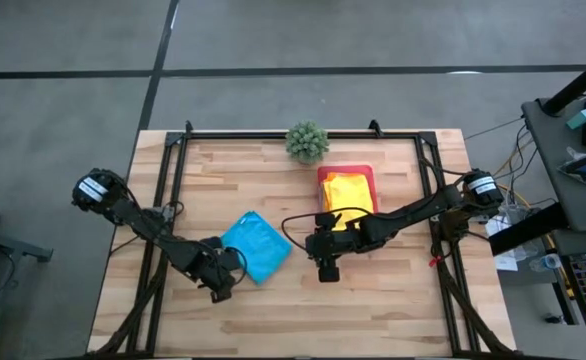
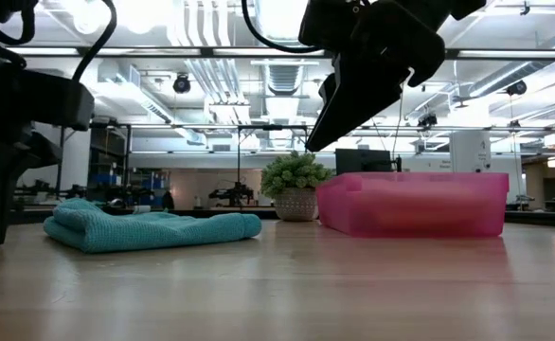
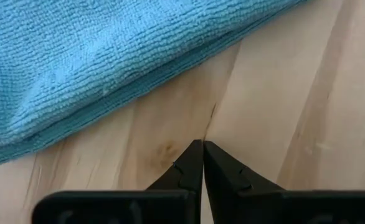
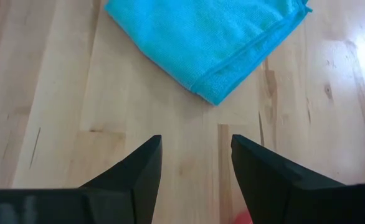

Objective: Fold microfiber towels
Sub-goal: Put the blue towel into the red bin

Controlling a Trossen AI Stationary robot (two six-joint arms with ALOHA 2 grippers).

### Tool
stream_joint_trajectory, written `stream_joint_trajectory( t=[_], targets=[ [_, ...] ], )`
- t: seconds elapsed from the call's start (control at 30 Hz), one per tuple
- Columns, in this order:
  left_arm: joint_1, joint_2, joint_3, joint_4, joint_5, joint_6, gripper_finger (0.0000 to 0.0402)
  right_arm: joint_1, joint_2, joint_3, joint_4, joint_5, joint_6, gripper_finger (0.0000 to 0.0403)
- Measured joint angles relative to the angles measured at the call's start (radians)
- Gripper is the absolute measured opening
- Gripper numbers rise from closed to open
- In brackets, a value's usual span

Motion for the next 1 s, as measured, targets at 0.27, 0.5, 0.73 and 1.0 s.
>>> stream_joint_trajectory(
  t=[0.27, 0.5, 0.73, 1.0],
  targets=[
    [0.000, -0.002, -0.010, -0.051, -0.004, 0.028, 0.0001, 0.000, 0.000, 0.000, 0.001, 0.000, 0.000, 0.0183],
    [0.000, -0.002, -0.011, -0.182, -0.034, 0.034, 0.0001, 0.000, 0.000, 0.000, 0.019, 0.000, -0.007, 0.0183],
    [0.000, -0.002, -0.013, -0.187, -0.079, 0.036, 0.0001, 0.000, 0.000, 0.000, 0.046, 0.000, -0.016, 0.0183],
    [0.029, 0.002, -0.041, -0.187, -0.359, 0.084, 0.0001, 0.000, 0.000, 0.000, 0.046, 0.000, -0.017, 0.0183]
  ],
)
